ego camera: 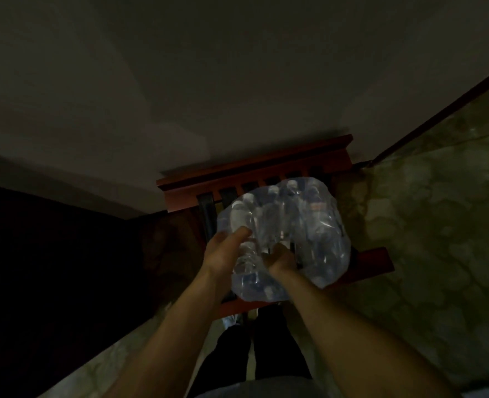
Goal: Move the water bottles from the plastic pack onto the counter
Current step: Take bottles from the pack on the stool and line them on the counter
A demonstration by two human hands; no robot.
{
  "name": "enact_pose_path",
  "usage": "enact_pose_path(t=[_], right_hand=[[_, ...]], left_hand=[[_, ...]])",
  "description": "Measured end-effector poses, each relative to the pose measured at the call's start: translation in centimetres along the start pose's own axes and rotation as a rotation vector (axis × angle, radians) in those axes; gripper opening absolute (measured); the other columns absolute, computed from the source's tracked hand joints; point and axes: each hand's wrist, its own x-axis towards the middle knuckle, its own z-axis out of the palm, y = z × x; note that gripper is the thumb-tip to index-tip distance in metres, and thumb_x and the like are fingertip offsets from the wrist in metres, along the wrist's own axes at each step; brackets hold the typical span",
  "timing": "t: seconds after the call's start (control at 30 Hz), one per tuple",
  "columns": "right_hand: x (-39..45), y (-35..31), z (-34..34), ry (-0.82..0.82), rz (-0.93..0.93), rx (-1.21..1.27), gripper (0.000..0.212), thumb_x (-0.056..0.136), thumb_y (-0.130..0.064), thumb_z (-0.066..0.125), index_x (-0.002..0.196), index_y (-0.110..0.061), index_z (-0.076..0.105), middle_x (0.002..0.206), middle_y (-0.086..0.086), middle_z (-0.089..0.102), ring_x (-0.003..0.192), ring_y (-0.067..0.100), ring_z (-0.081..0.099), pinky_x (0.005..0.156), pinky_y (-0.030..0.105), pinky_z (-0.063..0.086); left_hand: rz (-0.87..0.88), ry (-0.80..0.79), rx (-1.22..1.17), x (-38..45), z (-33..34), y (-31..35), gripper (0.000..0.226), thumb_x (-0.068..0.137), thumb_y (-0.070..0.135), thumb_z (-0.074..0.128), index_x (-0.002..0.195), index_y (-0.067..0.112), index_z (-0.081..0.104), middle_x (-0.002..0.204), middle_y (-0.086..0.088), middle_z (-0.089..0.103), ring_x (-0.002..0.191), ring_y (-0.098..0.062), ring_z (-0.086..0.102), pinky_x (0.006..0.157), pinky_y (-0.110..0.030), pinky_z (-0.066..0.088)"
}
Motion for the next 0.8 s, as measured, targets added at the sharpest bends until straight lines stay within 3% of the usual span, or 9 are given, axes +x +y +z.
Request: enact_pose_path(t=[0.1,0.2,0.3,0.4,0.53,0.63,0.7,0.8], right_hand=[[1.4,0.1,0.7,0.005,0.06,0.117,0.051,0.096,-0.038,0.053,0.13,0.0,0.053,0.133,0.02,0.057,0.12,0.033,0.055,0.094,0.032,0.043],[2.5,-0.1,0.6,0.06,0.112,0.357,0.058,0.092,-0.04,0.059,0.13,0.003,0.048,0.127,0.017,0.057,0.116,0.033,0.056,0.093,0.029,0.044],[3.1,-0.5,0.3,0.04,0.111,0.497,0.058,0.093,-0.035,0.058,0.134,0.004,0.044,0.132,0.023,0.053,0.118,0.038,0.055,0.1,0.045,0.047],[3.4,-0.5,0.5,0.078,0.097,0.509,0.049,0.095,-0.027,0.055,0.133,0.003,0.046,0.132,0.022,0.054,0.119,0.036,0.055,0.093,0.036,0.048],[3.1,-0.9,0.1,0.09,0.136,0.47,0.046,0.095,-0.032,0.054,0.13,-0.002,0.052,0.13,0.016,0.057,0.117,0.033,0.056,0.081,0.03,0.041],[2.2,-1.3,-1.3,0.06,0.238,0.502,0.056,0.089,-0.04,0.062,0.129,-0.001,0.054,0.131,0.017,0.057,0.118,0.033,0.056,0.091,0.031,0.044],[1.3,-1.4,-2.0,0.072,0.253,0.634,0.063,0.083,-0.037,0.071,0.131,0.001,0.053,0.131,0.02,0.058,0.117,0.036,0.057,0.1,0.043,0.047],[-0.7,-1.7,-3.6,0.174,0.252,0.663,0.079,0.074,-0.036,0.079,0.136,0.0,0.045,0.13,0.02,0.058,0.113,0.037,0.059,0.095,0.048,0.051]], left_hand=[[0.01,0.013,0.012,0.2,0.0,-0.7,0.045,0.085,0.028,0.07,0.123,0.005,0.061,0.087,-0.01,0.071,0.067,-0.017,0.068,0.052,-0.026,0.055],[0.019,0.016,-0.008,0.0,0.3,-0.9,0.052,0.084,0.026,0.071,0.129,0.005,0.057,0.085,-0.007,0.071,0.057,-0.011,0.068,0.046,-0.021,0.05],[0.019,0.014,-0.011,-0.1,0.7,-1.0,0.048,0.084,0.022,0.071,0.126,0.003,0.059,0.075,-0.004,0.069,0.051,-0.01,0.064,0.045,-0.02,0.048],[0.04,0.008,0.013,0.0,0.6,-1.2,0.043,0.083,0.023,0.071,0.122,0.008,0.062,0.076,-0.004,0.071,0.053,-0.011,0.066,0.046,-0.021,0.049],[0.062,0.027,0.023,-0.2,0.2,-1.2,0.033,0.082,0.025,0.072,0.113,0.014,0.065,0.085,-0.005,0.075,0.059,-0.011,0.072,0.046,-0.019,0.051],[0.051,0.029,0.031,-0.6,0.1,-0.7,0.032,0.085,0.025,0.07,0.11,0.007,0.064,0.078,-0.004,0.07,0.05,-0.006,0.066,0.041,-0.018,0.046],[0.041,0.011,0.029,-0.9,0.2,-0.6,0.035,0.085,0.027,0.069,0.112,0.004,0.066,0.078,-0.005,0.07,0.053,-0.009,0.066,0.043,-0.02,0.049],[0.024,-0.033,-0.018,-1.6,0.7,-0.3,0.037,0.089,0.026,0.065,0.111,-0.003,0.068,0.067,-0.004,0.07,0.05,-0.012,0.066,0.044,-0.021,0.051]])
